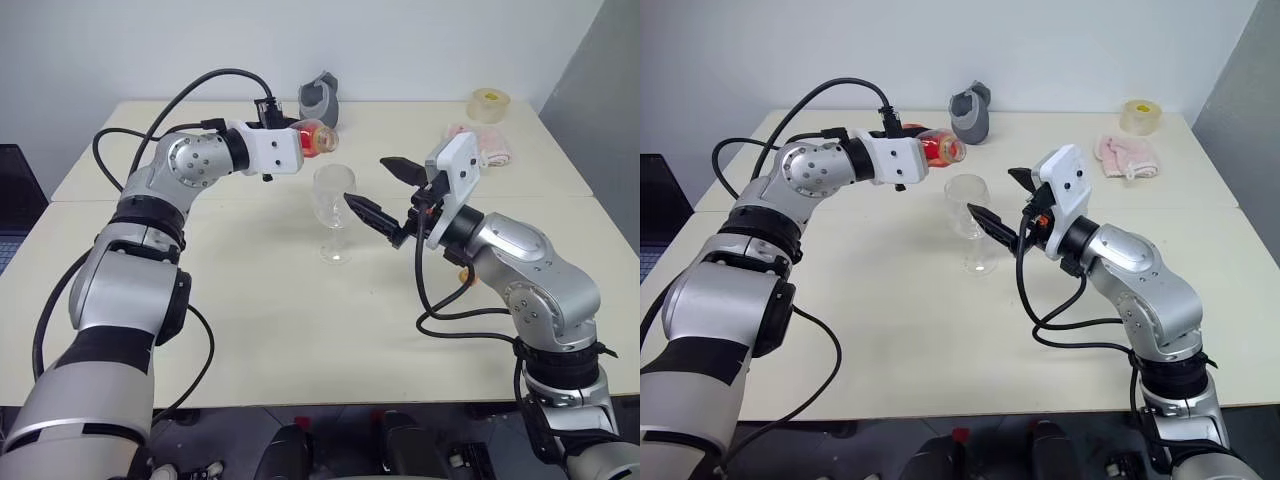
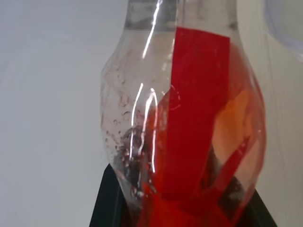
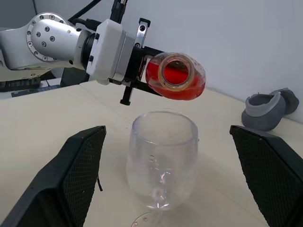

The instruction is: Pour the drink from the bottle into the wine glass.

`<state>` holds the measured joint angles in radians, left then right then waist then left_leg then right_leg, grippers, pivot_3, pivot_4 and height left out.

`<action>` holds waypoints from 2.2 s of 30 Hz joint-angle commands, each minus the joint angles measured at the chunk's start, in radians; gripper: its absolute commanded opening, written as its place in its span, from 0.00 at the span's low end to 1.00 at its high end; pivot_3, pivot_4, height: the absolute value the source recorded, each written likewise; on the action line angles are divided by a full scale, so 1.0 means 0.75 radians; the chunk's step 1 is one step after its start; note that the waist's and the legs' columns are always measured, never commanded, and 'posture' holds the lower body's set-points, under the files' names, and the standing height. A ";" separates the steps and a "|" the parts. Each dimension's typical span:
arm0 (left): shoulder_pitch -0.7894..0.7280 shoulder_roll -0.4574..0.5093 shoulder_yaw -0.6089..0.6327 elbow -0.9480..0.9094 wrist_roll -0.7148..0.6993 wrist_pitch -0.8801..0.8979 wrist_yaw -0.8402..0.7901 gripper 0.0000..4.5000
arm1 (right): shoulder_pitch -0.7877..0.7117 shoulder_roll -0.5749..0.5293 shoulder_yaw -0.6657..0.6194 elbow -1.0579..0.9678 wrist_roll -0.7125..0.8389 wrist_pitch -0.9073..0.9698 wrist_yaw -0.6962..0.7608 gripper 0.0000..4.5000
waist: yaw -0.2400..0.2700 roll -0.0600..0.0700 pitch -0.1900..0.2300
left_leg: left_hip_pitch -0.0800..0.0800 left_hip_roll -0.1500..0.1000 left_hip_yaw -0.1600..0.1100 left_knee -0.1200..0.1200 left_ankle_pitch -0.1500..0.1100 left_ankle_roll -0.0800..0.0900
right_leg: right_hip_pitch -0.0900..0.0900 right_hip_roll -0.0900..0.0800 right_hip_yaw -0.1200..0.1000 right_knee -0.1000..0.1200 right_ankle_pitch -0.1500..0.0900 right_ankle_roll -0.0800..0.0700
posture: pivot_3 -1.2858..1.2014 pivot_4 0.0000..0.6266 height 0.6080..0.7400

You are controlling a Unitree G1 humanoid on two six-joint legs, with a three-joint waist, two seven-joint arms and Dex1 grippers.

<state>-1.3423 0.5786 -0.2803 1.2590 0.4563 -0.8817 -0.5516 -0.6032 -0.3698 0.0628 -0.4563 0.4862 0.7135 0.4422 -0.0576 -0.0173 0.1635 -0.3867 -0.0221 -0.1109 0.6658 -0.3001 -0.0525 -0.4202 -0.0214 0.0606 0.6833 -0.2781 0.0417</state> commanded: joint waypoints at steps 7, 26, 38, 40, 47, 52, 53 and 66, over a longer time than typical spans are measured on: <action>-0.097 0.067 -0.047 -0.010 0.074 -0.077 0.101 0.20 | -0.006 0.012 0.006 -0.004 -0.042 -0.096 0.026 1.00 | 0.000 0.000 0.000 | 0.000 0.000 0.000 0.000 0.000 0.000 | 0.000 0.000 0.000 0.000 0.000 0.000 | 0.52 0.24 1.00; -0.151 0.140 -0.148 -0.002 0.217 -0.194 0.216 0.20 | 0.013 0.058 0.039 0.014 -0.096 -0.162 0.030 1.00 | -0.003 0.000 0.000 | 0.000 0.000 0.001 0.000 0.000 0.000 | -0.001 0.000 0.000 0.002 0.000 0.000 | 0.52 0.24 1.00; -0.183 0.170 -0.193 0.010 0.285 -0.207 0.279 0.20 | 0.017 0.072 0.052 0.019 -0.105 -0.173 0.031 1.00 | -0.005 0.000 0.000 | 0.000 0.000 0.001 0.001 0.000 0.000 | -0.001 0.000 0.000 0.003 0.000 0.000 | 0.52 0.24 1.00; -0.192 0.172 -0.197 0.013 0.291 -0.204 0.287 0.20 | 0.018 0.072 0.051 0.018 -0.106 -0.174 0.031 1.00 | -0.006 0.000 0.000 | 0.000 0.000 0.001 0.001 0.000 0.000 | -0.001 0.000 0.000 0.004 0.000 0.000 | 0.52 0.24 1.00; -0.220 0.180 -0.223 0.029 0.330 -0.188 0.333 0.20 | 0.020 0.072 0.047 0.022 -0.109 -0.177 0.031 1.00 | -0.008 0.000 0.000 | 0.000 -0.001 0.001 0.002 0.000 0.000 | -0.002 0.000 0.000 0.006 0.000 0.000 | 0.52 0.24 1.00; -0.240 0.181 -0.249 0.037 0.358 -0.181 0.370 0.20 | 0.016 0.070 0.043 0.032 -0.111 -0.181 0.036 1.00 | -0.008 0.000 0.000 | 0.000 -0.001 0.001 0.002 0.000 0.000 | -0.002 0.000 0.000 0.006 0.000 0.000 | 0.52 0.24 1.00; -0.244 0.181 -0.253 0.039 0.363 -0.178 0.377 0.20 | 0.015 0.070 0.043 0.033 -0.112 -0.182 0.036 1.00 | -0.008 0.000 0.000 | 0.000 -0.001 0.001 0.002 0.000 0.000 | -0.002 0.000 0.000 0.006 0.000 0.000 | 0.52 0.24 1.00; -0.268 0.192 -0.310 0.056 0.424 -0.164 0.456 0.20 | 0.012 0.068 0.036 0.052 -0.112 -0.188 0.045 1.00 | -0.008 0.000 0.000 | 0.000 -0.001 0.001 0.003 0.000 0.000 | -0.002 0.000 0.000 0.007 0.000 0.000 | 0.52 0.24 1.00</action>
<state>-1.4934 0.7000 -0.5175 1.3063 0.7746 -1.0088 -0.2367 -0.5790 -0.3203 0.1023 -0.3943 0.4058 0.5962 0.4733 -0.0634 -0.0173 0.1635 -0.3866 -0.0226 -0.1100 0.6681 -0.2998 -0.0527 -0.4217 -0.0217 0.0609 0.6888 -0.2782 0.0418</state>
